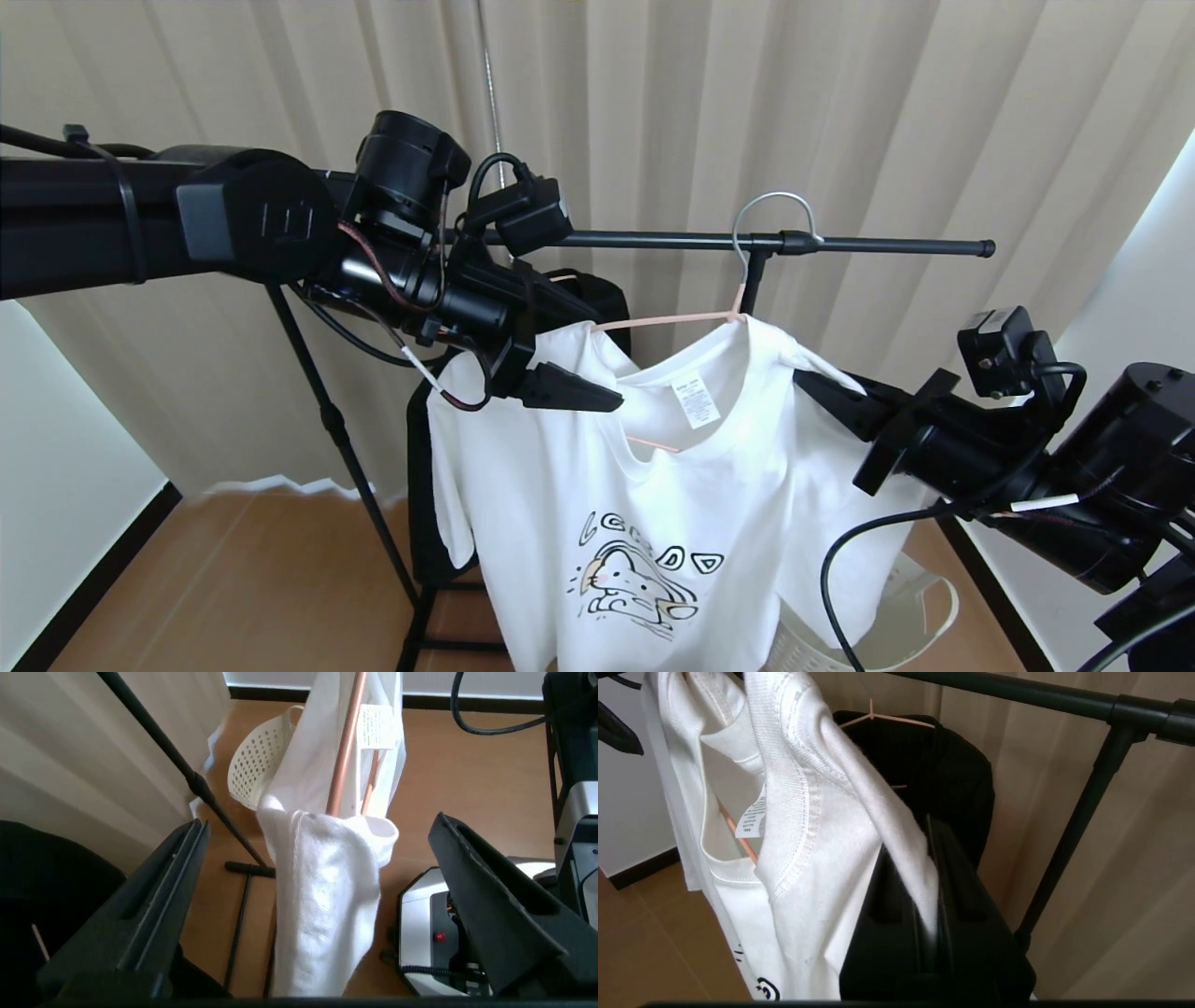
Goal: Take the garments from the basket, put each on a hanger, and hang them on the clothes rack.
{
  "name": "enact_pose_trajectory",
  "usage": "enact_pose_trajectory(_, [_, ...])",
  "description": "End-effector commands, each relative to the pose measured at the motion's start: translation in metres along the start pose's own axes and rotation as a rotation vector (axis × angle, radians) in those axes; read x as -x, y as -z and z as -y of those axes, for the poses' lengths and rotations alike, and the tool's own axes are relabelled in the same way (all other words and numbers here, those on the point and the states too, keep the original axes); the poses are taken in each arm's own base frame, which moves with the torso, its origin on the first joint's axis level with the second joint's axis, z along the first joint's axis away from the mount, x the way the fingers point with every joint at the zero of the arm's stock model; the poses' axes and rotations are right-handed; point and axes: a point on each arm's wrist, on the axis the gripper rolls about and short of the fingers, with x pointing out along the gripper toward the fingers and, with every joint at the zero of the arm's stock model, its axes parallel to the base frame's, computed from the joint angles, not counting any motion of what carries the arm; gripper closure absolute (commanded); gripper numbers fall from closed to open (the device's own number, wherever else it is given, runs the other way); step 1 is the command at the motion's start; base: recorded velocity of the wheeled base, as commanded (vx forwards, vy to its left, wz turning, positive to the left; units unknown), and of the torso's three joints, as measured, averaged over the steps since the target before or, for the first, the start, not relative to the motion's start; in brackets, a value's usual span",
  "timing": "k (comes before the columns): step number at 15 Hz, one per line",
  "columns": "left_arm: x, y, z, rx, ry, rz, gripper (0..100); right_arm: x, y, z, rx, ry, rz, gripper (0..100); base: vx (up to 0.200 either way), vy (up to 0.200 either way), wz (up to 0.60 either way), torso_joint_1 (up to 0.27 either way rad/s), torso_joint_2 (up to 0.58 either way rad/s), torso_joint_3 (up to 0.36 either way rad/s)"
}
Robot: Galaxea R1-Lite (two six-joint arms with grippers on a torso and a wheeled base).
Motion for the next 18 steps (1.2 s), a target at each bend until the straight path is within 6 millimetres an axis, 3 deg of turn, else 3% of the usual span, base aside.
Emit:
enact_pose_trajectory(1, [-0.0015, -0.0007, 0.0009, 0.001, 0.016, 0.011, 0, -0.0003, -0.0002, -0.0014, -0.001, -0.006, 0.002, 100, 0.000, 0.000, 0.00, 0.000, 0.00, 0.000])
enact_pose_trajectory(10, [-0.0016, 0.0010, 0.0010, 0.006, 0.011, 0.000, 0, 0.0014, -0.0045, -0.0020, 0.006, -0.004, 0.016, 100, 0.000, 0.000, 0.00, 0.000, 0.00, 0.000])
enact_pose_trajectory(11, [-0.0018, 0.0014, 0.0011, 0.005, 0.011, -0.001, 100, 0.0014, -0.0045, -0.0020, 0.006, -0.004, 0.016, 100, 0.000, 0.000, 0.00, 0.000, 0.00, 0.000])
enact_pose_trajectory(18, [-0.0010, 0.0028, 0.0012, -0.007, 0.011, -0.006, 100, 0.0020, -0.0040, -0.0017, 0.008, -0.001, 0.015, 100, 0.000, 0.000, 0.00, 0.000, 0.00, 0.000])
